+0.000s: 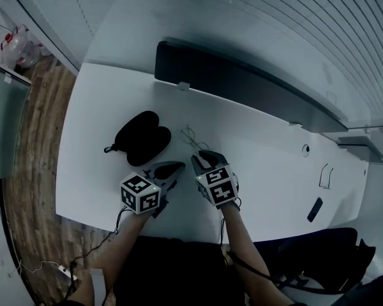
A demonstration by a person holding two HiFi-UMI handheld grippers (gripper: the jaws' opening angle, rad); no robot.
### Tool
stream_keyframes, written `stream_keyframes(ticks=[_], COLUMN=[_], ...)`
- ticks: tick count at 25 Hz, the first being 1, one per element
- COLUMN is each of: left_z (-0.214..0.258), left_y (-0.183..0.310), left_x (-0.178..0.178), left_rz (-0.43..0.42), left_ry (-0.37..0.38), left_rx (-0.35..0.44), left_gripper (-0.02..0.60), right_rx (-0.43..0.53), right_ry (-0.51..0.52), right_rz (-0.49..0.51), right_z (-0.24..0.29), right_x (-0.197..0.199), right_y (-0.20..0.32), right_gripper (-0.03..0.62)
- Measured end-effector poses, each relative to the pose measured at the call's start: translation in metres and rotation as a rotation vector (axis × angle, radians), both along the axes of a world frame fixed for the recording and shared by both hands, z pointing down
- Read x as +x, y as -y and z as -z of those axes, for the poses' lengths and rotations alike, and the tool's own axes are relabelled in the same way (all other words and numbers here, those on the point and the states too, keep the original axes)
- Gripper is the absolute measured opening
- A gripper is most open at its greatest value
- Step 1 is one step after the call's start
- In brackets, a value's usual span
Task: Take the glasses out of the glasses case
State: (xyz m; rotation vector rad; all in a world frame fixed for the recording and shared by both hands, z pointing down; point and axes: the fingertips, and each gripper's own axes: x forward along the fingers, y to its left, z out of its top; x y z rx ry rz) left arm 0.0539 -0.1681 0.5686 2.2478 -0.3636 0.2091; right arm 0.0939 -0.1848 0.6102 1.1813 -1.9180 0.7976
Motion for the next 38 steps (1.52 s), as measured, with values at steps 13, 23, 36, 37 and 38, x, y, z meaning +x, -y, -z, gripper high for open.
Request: stream_keyframes(ticks=[13,23,36,37,38], left_z=[0.002,0.022,0.029,0.029,0.029], left_y=[-0.013,-0.047,-0.088,-0.092,-0.096], left_x=[-0.021,-0.012,-0.007,-0.006,-0.006], left_rz=[0.069,0.056,0.07,0.066,0.065], left_ry=[-0.008,0.005,0.094,0.107,0.118], left_rx=[-0.015,0.035,0.146,0.163,0.176], left_gripper=[0.006,0.006,0.006,0.006,0.006], right_rx=[0.055,0.087,0.14,0.139,0.139], right_ry=[0.277,0.401,0.467,0.471,0.475], right_rz=[-0.27,-0.251,-0.183,-0.177,-0.17], right_z=[0.006,0.025,0.045,0.045,0.046], right_x=[-0.003,-0.022,-0.028,-0.029,-0.03], right_y=[-0.043,-0.063,-0.092,-0.097,-0.101], right_gripper=[0.077,0.044,0.028,0.028,0.028])
